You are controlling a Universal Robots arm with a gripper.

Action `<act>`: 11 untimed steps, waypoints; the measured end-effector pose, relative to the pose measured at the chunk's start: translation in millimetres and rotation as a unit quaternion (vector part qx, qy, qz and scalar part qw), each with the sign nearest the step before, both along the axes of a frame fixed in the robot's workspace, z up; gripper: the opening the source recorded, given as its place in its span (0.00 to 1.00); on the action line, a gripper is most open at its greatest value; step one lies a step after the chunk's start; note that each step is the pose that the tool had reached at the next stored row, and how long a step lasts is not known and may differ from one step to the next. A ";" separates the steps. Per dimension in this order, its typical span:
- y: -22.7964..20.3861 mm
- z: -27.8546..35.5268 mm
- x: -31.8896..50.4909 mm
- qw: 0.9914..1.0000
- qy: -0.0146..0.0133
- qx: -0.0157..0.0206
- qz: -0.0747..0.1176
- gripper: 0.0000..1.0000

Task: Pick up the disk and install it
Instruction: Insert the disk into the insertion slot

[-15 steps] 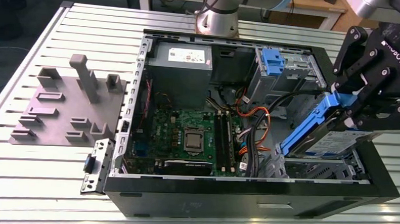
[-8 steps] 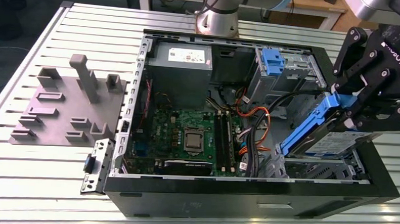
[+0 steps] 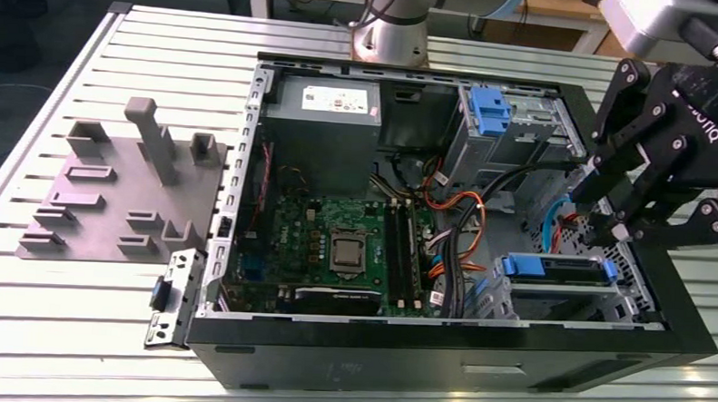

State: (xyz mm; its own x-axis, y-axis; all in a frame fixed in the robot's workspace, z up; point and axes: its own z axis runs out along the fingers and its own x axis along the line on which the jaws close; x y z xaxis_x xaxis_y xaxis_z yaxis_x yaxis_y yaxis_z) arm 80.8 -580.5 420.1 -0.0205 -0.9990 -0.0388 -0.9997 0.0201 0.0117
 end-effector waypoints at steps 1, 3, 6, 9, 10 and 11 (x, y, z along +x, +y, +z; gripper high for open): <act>0.0 -1.8 0.0 1.000 0.000 0.000 0.000 0.44; 0.0 -5.4 0.0 1.000 0.000 0.000 0.000 0.42; 0.0 -10.9 0.0 1.000 0.000 0.000 0.000 0.30; 0.0 -16.3 0.0 1.000 0.000 0.000 0.000 0.18; -0.1 -18.3 0.0 1.000 0.000 0.000 0.000 0.13; -0.1 -20.1 0.0 1.000 0.000 0.000 0.000 0.13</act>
